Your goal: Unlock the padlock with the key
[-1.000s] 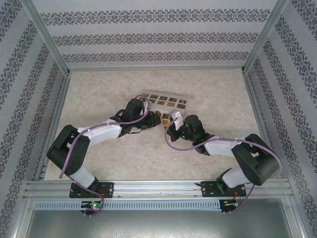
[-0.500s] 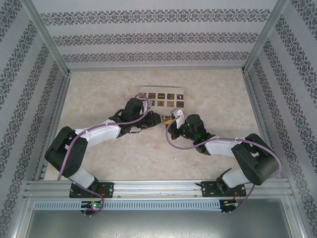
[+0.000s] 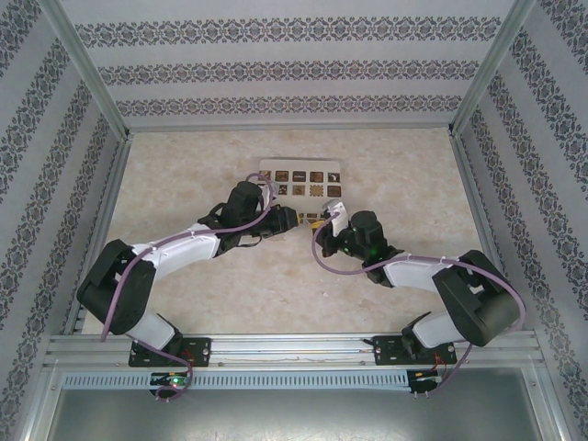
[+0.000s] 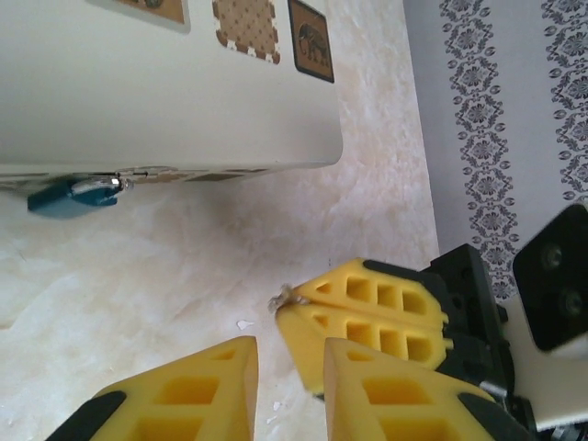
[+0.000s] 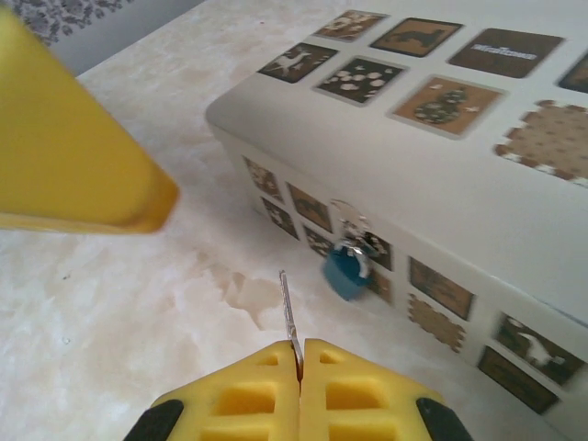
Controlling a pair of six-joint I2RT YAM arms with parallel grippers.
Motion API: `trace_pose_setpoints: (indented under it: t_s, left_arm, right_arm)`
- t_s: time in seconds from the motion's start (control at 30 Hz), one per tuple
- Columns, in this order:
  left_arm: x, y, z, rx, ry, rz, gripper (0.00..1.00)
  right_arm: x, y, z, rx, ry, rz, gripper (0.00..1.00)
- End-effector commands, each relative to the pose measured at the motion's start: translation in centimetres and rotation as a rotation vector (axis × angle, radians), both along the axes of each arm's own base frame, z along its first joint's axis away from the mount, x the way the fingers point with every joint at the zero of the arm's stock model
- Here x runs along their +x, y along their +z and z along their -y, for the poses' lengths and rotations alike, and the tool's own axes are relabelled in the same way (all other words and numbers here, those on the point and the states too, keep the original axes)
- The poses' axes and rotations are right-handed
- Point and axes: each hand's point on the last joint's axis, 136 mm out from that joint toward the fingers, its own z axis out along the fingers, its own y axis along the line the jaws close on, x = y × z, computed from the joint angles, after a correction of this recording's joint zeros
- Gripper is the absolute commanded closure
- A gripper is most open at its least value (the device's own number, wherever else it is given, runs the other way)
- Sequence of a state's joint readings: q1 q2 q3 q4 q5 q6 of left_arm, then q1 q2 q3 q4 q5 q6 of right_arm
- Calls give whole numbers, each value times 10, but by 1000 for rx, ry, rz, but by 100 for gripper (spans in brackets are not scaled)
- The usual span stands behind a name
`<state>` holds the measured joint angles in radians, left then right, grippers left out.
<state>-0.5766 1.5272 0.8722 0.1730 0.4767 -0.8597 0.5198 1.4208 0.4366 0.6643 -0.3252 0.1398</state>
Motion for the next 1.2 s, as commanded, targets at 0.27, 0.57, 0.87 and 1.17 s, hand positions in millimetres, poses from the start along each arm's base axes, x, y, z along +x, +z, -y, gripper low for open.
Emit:
trace_pose_setpoints:
  t_s: [0.27,0.57,0.87,1.17]
  left_arm:
    - [1,15,-50,179,134,197,47]
    - [-4,22,-89,283,233,300,28]
    - [-6,20,-100,305,252,308,25]
    - [-8,5,-105,341,245,305,22]
  right_arm:
    - [38,39,8,193,14,-160,100]
    - [92,32,11,256,-7,-296,100]
    - [98,-1,11,211,-39,-444,100]
    - [67,-44,15,133,-68,-604,100]
